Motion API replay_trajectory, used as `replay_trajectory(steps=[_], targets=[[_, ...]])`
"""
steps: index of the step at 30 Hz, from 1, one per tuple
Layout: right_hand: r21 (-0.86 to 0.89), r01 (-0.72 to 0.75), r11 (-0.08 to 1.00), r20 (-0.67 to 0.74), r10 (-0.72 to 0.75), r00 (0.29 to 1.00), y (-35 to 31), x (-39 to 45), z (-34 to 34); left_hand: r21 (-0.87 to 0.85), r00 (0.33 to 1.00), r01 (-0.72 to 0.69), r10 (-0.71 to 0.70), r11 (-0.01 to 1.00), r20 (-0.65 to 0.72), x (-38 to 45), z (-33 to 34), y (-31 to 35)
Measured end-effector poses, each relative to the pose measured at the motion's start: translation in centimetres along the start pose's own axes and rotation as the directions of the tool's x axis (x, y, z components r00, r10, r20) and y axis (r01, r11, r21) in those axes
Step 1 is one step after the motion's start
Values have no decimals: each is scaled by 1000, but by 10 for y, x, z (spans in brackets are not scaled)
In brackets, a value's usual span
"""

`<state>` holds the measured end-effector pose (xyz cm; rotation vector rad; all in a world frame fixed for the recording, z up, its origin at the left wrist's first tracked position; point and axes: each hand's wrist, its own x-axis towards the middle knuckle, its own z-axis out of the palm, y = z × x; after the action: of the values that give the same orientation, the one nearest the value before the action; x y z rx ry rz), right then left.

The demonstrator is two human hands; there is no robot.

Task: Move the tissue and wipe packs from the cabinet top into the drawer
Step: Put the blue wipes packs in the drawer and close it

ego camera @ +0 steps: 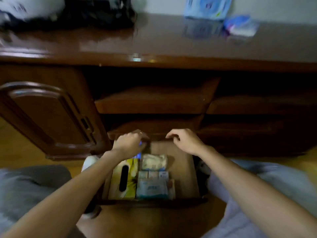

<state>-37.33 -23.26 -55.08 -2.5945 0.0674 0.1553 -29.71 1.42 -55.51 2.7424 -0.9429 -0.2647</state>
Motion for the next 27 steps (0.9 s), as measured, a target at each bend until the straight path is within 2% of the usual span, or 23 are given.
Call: replay_trajectory(steps=[2, 4, 6, 7, 8, 9, 12, 13, 17, 20, 24, 27], targets=[[-25, 74, 997, -267, -78, 961, -20, -11, -55, 24, 954, -94, 97, 995, -284, 8, -63, 24], [-94, 129, 987, -522, -159, 838, -37, -15, -109, 42, 844, -195, 190, 980, -501, 19, -124, 48], [-162, 124, 979, -696, -202, 689, -47, -11, -158, 74, 763, -242, 237, 967, -601, 32, -176, 69], [-194, 101, 976, -752, -214, 624, -49, -5, -180, 86, 744, -244, 243, 966, -622, 41, -196, 77], [-221, 66, 973, -778, -217, 589, -50, 2, -201, 90, 737, -236, 239, 967, -632, 52, -214, 85], [-237, 16, 971, -776, -199, 599, -47, 11, -219, 91, 739, -225, 231, 970, -632, 64, -229, 91], [-269, -195, 943, -654, -30, 756, -34, 43, -259, 105, 771, -217, 236, 971, -591, 107, -258, 107], [-260, -245, 934, -622, 32, 782, -29, 55, -271, 116, 782, -223, 249, 968, -572, 124, -265, 112], [-220, -360, 906, -620, 155, 769, -5, 110, -315, 102, 836, -228, 248, 968, -490, 207, -278, 129], [-222, -488, 844, -622, 263, 738, 17, 156, -348, 12, 855, -227, 205, 974, -476, 279, -284, 135], [-126, -563, 817, -509, 433, 744, 51, 216, -378, -301, 888, -189, 32, 935, -459, 379, -291, 136], [-206, -606, 769, -400, 499, 769, 74, 258, -382, -497, 900, -146, -95, 855, -426, 450, -296, 135]])
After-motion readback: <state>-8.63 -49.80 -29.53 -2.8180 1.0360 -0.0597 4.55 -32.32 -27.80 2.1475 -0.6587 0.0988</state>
